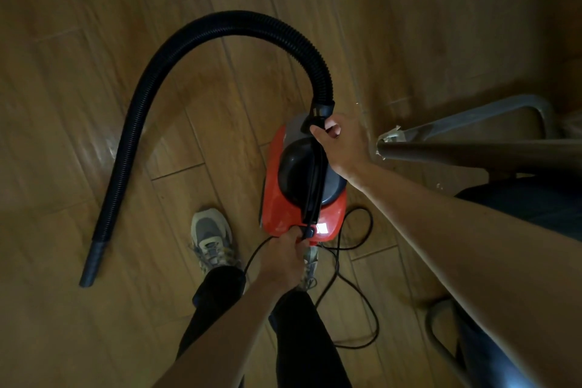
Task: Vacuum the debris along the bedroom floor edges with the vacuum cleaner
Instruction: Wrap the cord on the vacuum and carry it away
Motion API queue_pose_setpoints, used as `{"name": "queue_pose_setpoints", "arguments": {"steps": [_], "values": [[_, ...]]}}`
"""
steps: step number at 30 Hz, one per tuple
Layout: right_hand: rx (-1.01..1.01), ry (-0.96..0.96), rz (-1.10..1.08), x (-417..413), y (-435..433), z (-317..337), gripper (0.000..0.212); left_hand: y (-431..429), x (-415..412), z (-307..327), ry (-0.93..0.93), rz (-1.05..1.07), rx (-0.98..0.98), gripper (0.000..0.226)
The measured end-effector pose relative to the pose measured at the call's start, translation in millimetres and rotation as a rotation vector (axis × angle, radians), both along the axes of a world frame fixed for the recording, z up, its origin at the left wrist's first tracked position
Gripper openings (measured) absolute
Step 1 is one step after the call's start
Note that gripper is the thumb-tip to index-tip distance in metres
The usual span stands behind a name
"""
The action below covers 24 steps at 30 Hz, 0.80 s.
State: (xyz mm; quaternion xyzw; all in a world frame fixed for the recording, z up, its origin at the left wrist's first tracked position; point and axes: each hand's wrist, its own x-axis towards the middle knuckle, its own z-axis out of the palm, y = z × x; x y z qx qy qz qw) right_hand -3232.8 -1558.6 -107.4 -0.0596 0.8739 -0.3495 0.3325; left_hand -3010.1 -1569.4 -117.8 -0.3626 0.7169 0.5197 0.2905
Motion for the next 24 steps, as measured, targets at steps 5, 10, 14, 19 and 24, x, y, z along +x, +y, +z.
{"name": "queue_pose_setpoints", "arguments": {"steps": [5,10,14,19,24], "values": [[0.023,-0.012,-0.013,3.1,-2.9,-4.0,0.018,-2.8,-3.3,3.0,-0.017,-0.032,-0.001,0.046],[0.05,-0.034,-0.021,7.2,-3.1,-4.9,0.02,-2.7,3.2,-5.4,-0.023,-0.003,0.102,0.025],[0.065,-0.05,-0.058,25.8,4.5,1.6,0.037,-6.7,2.6,-1.7,0.0,-0.017,0.093,0.015],[0.065,-0.085,-0.15,59.5,20.8,10.5,0.057,-9.7,-2.0,5.3,-0.005,-0.024,0.126,0.011],[0.04,-0.123,-0.286,71.6,16.0,6.6,0.058,-15.0,-6.3,7.9,-0.04,-0.069,0.081,0.019]]}}
